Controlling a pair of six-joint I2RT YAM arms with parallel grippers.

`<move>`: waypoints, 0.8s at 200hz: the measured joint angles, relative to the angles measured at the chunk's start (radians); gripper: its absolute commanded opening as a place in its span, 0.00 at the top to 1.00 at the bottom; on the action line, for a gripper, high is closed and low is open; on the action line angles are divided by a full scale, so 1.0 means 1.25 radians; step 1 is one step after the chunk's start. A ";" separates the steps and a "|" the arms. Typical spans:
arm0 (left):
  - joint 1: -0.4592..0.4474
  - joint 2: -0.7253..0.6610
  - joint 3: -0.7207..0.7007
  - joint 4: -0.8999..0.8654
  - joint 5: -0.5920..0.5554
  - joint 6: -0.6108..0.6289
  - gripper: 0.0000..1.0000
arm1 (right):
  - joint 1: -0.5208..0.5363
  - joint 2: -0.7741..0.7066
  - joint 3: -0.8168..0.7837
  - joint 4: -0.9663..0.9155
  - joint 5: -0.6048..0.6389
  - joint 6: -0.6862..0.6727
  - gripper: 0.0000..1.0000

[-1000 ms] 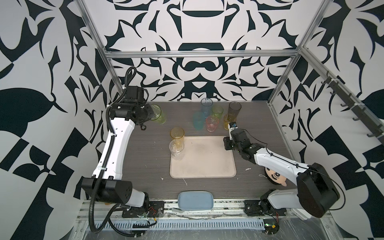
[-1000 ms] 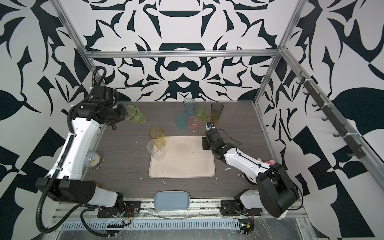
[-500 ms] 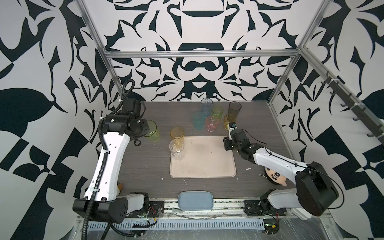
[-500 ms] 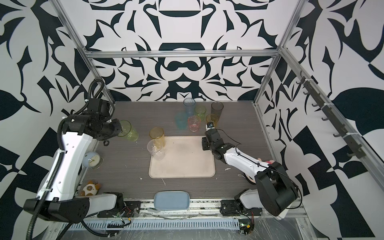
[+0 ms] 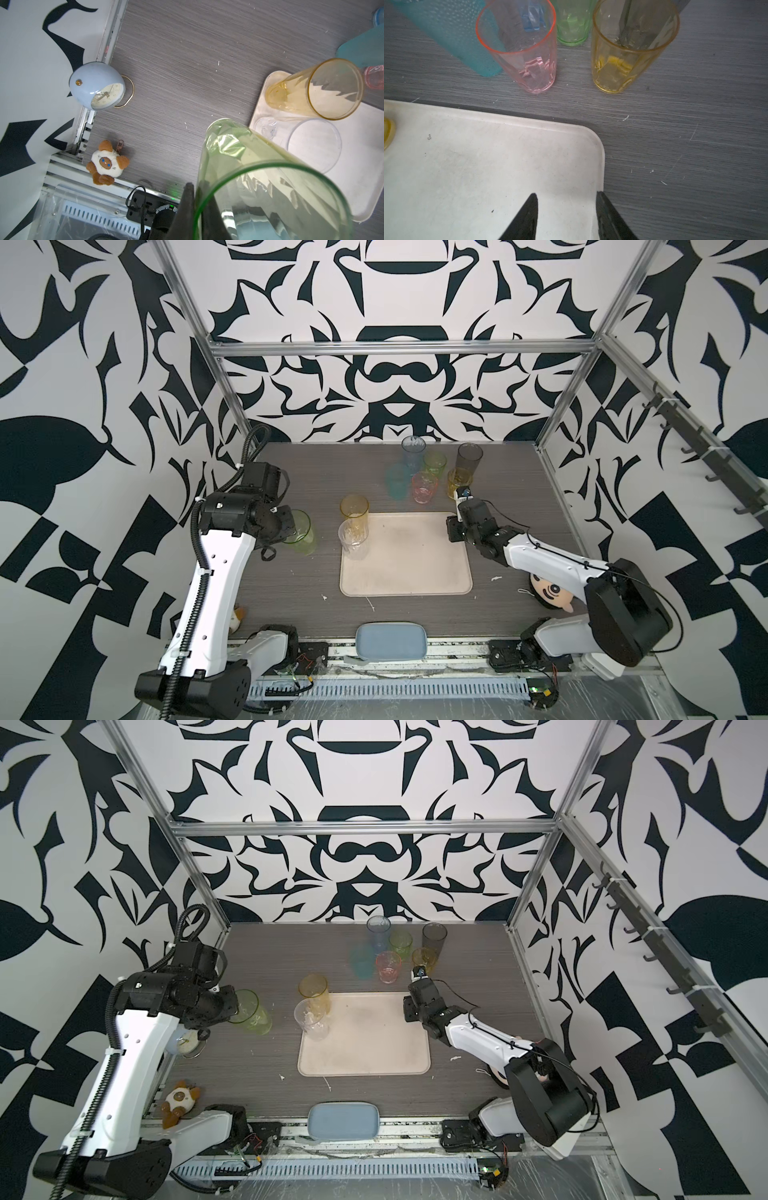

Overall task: Place the glasses into the tray
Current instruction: Place the glass on the tray.

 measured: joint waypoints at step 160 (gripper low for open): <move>-0.211 -0.091 -0.236 0.065 0.066 -0.121 1.00 | 0.000 0.016 0.002 0.002 0.005 0.002 0.52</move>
